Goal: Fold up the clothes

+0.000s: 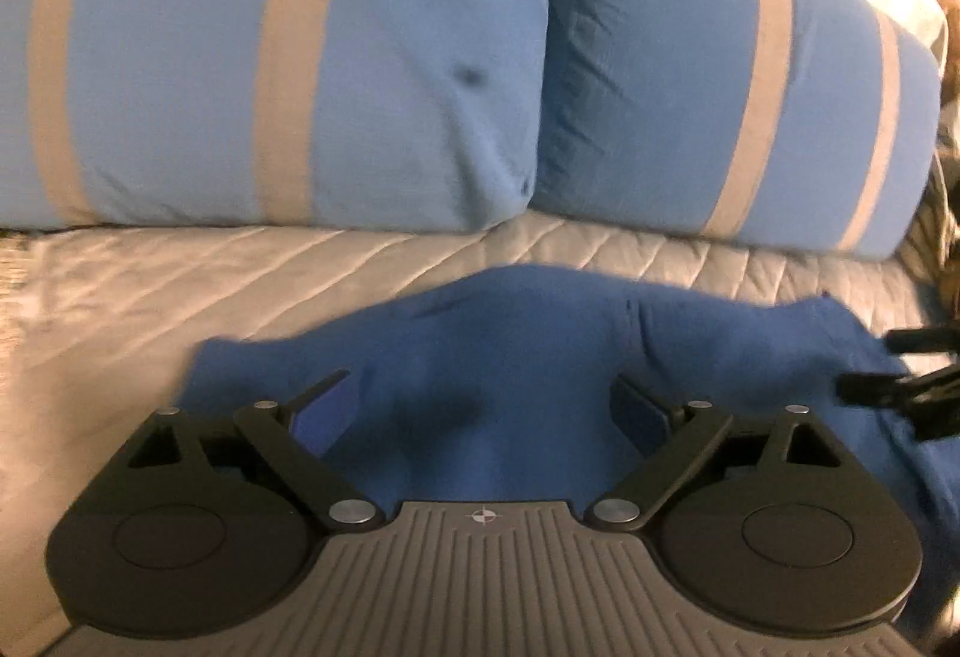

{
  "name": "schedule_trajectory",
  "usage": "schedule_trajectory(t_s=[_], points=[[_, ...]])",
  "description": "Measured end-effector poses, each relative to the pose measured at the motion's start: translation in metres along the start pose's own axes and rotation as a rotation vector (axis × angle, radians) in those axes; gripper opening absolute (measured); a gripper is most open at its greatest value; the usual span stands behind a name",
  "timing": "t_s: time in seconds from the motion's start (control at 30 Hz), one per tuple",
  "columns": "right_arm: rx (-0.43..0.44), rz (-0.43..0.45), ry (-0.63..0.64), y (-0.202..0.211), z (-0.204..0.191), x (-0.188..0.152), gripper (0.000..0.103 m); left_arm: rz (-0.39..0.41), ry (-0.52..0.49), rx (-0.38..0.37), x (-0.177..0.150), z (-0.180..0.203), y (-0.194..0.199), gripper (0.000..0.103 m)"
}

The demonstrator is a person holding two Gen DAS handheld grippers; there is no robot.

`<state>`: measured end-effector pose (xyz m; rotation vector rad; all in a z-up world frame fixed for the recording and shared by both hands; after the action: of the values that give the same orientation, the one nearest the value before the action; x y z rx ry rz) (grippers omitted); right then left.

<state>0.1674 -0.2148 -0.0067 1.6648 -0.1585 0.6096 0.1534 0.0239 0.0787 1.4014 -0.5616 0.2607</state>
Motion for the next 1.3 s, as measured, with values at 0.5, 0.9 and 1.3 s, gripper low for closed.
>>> schedule_trajectory(t_s=[0.5,0.9,1.3], points=[[-0.072,-0.379,-0.065,0.032,0.016,-0.103,0.102,-0.308,0.000,0.156,-0.091,-0.030,-0.001,0.095],[-0.034,-0.264,-0.107,0.018,0.022,-0.142,0.101,-0.188,0.105,0.040,-0.117,-0.055,-0.023,0.103],[-0.046,-0.238,-0.108,0.050,0.023,-0.134,0.102,-0.242,0.205,0.028,-0.102,-0.059,0.011,0.103]])
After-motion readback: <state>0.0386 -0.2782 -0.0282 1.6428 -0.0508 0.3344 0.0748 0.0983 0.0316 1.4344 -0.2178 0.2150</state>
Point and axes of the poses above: each gripper's, at about its wrist camera, not at the fingertips, and y roughly against the way its jaws point, z to its right, x to its top, the point moved 3 cm from there along -y, roughly the way its jaws point, and after that the axes turned 11 degrees about -z, right-handed, at the moved point
